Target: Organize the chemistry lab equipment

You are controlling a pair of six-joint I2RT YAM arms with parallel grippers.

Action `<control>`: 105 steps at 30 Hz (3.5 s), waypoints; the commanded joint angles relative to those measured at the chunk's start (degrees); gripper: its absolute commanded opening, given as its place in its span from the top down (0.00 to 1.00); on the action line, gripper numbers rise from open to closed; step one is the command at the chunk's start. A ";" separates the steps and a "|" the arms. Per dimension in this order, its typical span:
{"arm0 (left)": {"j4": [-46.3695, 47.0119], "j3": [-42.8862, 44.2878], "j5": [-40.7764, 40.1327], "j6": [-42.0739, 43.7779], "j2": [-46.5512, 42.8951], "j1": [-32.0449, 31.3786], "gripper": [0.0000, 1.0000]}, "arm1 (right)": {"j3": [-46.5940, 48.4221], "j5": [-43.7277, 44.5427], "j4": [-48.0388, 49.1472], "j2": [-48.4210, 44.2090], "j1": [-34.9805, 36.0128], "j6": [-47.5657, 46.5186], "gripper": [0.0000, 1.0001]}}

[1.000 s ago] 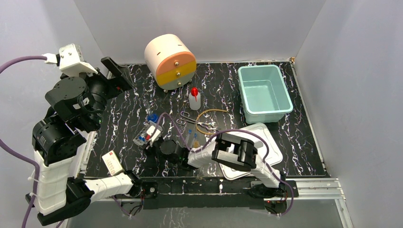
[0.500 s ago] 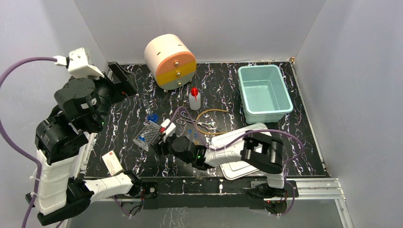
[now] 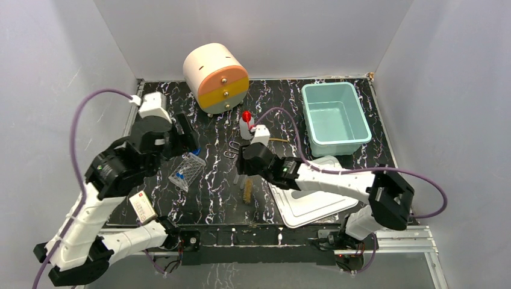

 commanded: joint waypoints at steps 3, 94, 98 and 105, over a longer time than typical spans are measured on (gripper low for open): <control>5.48 -16.21 14.85 -1.95 2.06 0.03 0.23 | 1.22 0.65 -22.61 -6.07 -2.85 11.97 0.47; 30.39 -30.43 41.62 17.42 10.03 0.04 0.96 | 10.66 -26.47 -14.36 -6.26 -16.91 14.43 0.45; 30.32 -30.76 41.78 17.70 9.73 0.04 0.96 | 10.66 -28.43 -12.26 -5.85 -17.10 14.46 0.50; 29.93 -31.09 41.76 18.23 9.06 0.04 0.96 | 9.93 -29.88 -11.18 -5.56 -17.47 15.11 0.61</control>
